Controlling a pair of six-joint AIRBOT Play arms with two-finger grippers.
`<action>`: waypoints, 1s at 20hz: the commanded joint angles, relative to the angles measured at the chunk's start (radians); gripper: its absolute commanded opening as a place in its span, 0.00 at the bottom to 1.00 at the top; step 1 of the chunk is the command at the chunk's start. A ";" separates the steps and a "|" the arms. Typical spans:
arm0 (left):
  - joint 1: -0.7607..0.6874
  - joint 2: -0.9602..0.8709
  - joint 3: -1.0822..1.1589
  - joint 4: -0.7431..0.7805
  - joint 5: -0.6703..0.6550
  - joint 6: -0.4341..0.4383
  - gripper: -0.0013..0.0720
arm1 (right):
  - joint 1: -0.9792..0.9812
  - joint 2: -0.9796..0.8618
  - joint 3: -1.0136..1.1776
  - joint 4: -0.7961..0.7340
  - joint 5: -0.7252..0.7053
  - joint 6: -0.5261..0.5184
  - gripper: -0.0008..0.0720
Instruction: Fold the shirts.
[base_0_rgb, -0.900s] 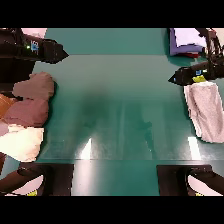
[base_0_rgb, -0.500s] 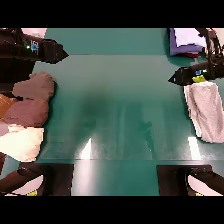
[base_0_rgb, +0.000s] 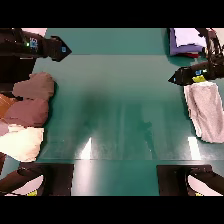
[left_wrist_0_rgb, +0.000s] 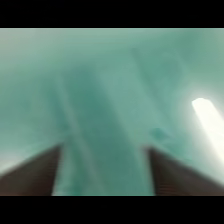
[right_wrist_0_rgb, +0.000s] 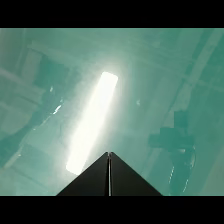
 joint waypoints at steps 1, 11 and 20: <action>0.026 -0.023 -0.003 0.321 0.036 -0.065 0.91 | 0.001 -0.001 0.001 0.000 0.000 0.000 0.03; 0.358 -0.385 -0.243 0.373 0.180 -0.144 0.91 | 0.001 -0.001 0.001 0.001 0.000 0.001 0.03; 0.366 -0.470 -0.190 0.378 0.165 -0.140 0.06 | 0.001 0.000 0.002 0.001 0.000 0.001 0.03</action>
